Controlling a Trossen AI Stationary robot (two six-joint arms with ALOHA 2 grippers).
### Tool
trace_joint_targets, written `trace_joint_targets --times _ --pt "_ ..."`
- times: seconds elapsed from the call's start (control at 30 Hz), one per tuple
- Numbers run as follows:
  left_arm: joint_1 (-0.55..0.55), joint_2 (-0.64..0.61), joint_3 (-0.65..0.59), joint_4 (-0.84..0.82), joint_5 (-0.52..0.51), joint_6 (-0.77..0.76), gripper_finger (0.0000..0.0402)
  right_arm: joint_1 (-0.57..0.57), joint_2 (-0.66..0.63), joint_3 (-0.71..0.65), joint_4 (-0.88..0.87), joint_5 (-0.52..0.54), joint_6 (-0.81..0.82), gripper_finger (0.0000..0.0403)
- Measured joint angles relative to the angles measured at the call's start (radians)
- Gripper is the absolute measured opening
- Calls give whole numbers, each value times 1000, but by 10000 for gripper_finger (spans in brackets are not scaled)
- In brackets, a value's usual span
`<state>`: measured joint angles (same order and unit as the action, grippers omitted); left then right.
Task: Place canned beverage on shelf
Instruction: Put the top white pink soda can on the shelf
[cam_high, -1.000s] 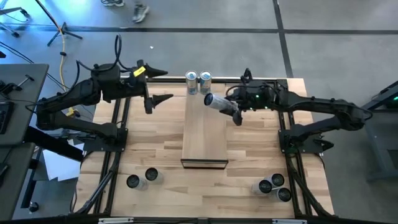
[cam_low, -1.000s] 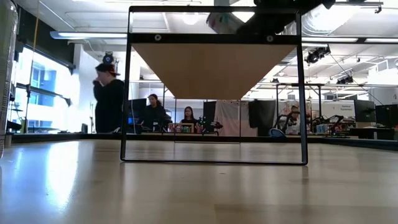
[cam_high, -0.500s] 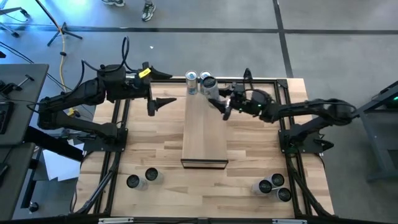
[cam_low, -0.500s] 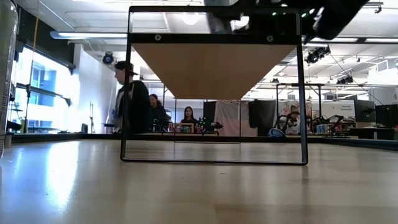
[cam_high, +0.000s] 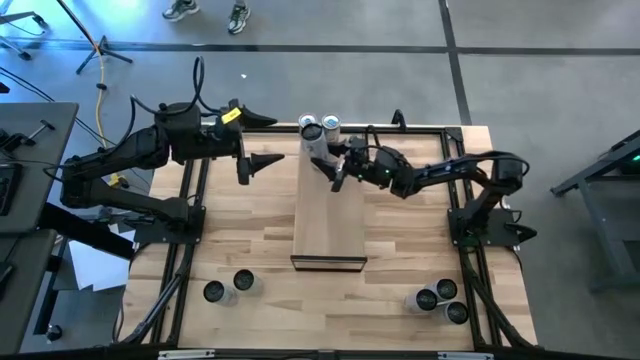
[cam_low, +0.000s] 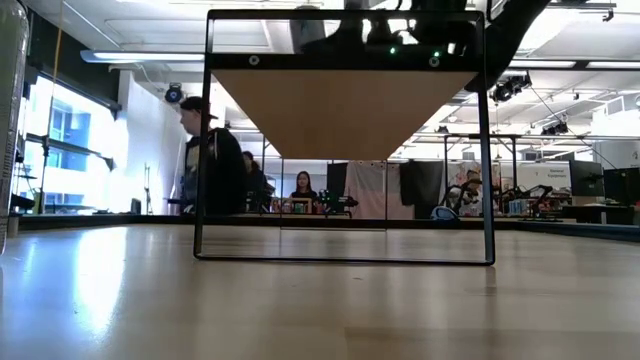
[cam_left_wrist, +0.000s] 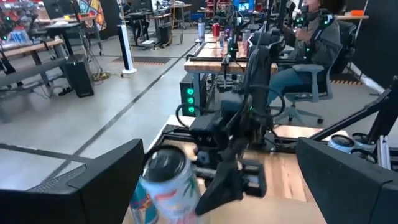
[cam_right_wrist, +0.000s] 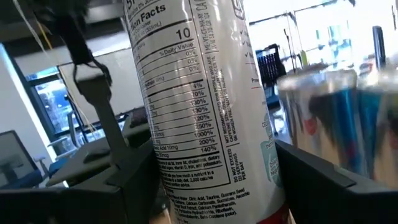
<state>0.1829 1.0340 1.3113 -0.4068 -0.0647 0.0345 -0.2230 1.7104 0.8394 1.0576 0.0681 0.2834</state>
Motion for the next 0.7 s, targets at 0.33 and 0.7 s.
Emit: trace_joint_targets --times 0.33,0.7 --pt "0 6 -31 -96 0 -40 390 0 55 0 -5 16 26 269" --pt "0 65 -171 -46 -24 -138 390 0 53 0 -53 43 21 269"
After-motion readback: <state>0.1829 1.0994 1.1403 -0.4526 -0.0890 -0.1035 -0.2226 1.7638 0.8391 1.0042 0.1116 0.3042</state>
